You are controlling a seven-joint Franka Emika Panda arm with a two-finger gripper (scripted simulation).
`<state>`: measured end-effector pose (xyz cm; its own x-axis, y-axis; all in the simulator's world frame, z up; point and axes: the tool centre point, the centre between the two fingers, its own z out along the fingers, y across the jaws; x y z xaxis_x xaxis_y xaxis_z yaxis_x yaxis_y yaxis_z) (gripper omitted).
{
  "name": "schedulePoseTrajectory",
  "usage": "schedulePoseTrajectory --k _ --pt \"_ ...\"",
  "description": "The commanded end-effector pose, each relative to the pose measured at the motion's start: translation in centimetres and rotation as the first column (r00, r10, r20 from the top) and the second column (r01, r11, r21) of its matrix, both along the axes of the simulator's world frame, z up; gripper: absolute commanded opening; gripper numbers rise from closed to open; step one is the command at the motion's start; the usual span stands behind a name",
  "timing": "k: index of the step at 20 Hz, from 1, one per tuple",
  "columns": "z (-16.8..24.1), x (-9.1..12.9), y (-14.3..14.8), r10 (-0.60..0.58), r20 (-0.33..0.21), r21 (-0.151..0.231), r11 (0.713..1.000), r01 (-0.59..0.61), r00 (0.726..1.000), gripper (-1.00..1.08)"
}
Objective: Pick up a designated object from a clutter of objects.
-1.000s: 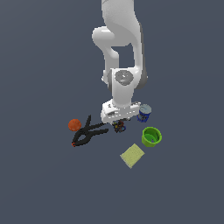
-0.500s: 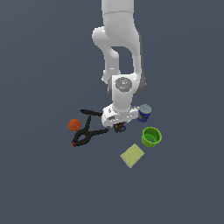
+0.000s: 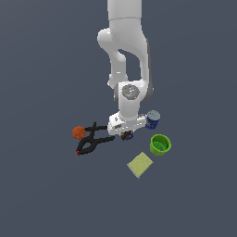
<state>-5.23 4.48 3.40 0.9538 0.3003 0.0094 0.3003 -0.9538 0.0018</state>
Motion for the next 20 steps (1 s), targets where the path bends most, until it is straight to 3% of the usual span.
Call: schedulePoseTrajectory --k 1,12,20 --pt "-0.4 -0.3 -0.1 0.0 -0.01 -0.001 1.0 0.0 1.0 -1.0" --pt "0.6 0.0 -0.1 0.0 0.0 0.0 1.0 0.0 1.0 -1.0" --pt "4.0 0.2 -0.8 0.001 -0.001 0.0 1.0 -0.001 1.0 -1.0"
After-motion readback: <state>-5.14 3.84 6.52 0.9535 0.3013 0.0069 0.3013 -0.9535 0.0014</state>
